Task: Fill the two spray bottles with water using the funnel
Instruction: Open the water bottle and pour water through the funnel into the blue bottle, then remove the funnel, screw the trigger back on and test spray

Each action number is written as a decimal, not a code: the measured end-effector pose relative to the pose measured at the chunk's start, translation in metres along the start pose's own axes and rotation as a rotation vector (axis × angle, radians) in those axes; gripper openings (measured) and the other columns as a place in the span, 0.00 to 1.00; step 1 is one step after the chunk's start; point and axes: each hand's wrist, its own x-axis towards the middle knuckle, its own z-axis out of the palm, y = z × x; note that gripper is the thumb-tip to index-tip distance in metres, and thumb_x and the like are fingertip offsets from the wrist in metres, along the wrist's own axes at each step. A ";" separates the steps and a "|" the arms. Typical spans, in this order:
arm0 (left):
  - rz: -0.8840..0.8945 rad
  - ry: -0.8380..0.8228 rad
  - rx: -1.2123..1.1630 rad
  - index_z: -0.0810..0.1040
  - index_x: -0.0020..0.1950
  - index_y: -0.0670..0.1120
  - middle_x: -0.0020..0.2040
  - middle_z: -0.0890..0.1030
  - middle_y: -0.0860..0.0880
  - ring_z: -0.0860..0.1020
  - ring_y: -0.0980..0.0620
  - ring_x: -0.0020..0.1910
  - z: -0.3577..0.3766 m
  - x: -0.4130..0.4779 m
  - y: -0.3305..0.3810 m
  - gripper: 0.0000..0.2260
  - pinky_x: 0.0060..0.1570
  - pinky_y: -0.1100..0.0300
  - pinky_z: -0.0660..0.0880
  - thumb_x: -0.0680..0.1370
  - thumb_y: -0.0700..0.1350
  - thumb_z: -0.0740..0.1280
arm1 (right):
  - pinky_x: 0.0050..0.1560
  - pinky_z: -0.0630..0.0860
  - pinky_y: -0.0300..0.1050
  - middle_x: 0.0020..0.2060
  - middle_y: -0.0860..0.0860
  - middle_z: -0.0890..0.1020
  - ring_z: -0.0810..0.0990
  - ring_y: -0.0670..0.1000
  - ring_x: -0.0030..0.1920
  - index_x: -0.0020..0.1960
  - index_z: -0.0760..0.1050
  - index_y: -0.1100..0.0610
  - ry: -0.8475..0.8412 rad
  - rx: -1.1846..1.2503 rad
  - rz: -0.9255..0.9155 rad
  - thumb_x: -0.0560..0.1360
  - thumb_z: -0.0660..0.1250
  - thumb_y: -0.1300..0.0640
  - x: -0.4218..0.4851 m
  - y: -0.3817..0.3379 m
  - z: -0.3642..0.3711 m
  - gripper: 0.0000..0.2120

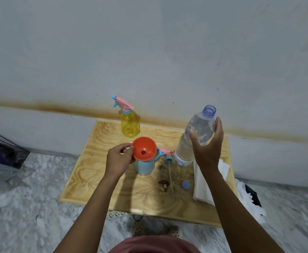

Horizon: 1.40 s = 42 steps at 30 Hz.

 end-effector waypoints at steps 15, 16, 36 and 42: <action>-0.024 -0.051 -0.077 0.82 0.60 0.40 0.39 0.79 0.41 0.83 0.54 0.34 -0.002 0.002 -0.009 0.11 0.39 0.58 0.83 0.80 0.42 0.68 | 0.50 0.78 0.47 0.44 0.48 0.83 0.82 0.48 0.46 0.61 0.77 0.52 -0.715 -0.142 0.370 0.78 0.65 0.45 -0.044 -0.042 0.069 0.16; -0.022 -0.063 -0.089 0.82 0.60 0.40 0.41 0.81 0.39 0.83 0.52 0.36 -0.004 0.002 -0.009 0.11 0.38 0.59 0.82 0.80 0.43 0.68 | 0.47 0.79 0.46 0.41 0.49 0.83 0.82 0.48 0.43 0.59 0.79 0.52 -0.702 -0.137 0.372 0.78 0.65 0.49 -0.043 -0.043 0.070 0.12; 0.149 -0.311 0.229 0.74 0.55 0.52 0.46 0.75 0.63 0.75 0.65 0.44 0.020 0.010 -0.056 0.21 0.38 0.75 0.70 0.69 0.44 0.80 | 0.40 0.79 0.37 0.35 0.49 0.84 0.84 0.46 0.35 0.55 0.80 0.54 -0.610 -0.038 0.314 0.78 0.67 0.57 -0.050 -0.036 0.066 0.07; 0.124 -0.310 0.230 0.77 0.60 0.46 0.50 0.78 0.55 0.76 0.61 0.46 0.023 0.016 -0.063 0.23 0.41 0.73 0.68 0.68 0.44 0.80 | 0.39 0.79 0.34 0.38 0.50 0.84 0.84 0.46 0.36 0.55 0.78 0.51 -0.614 -0.034 0.322 0.79 0.66 0.56 -0.057 -0.033 0.061 0.06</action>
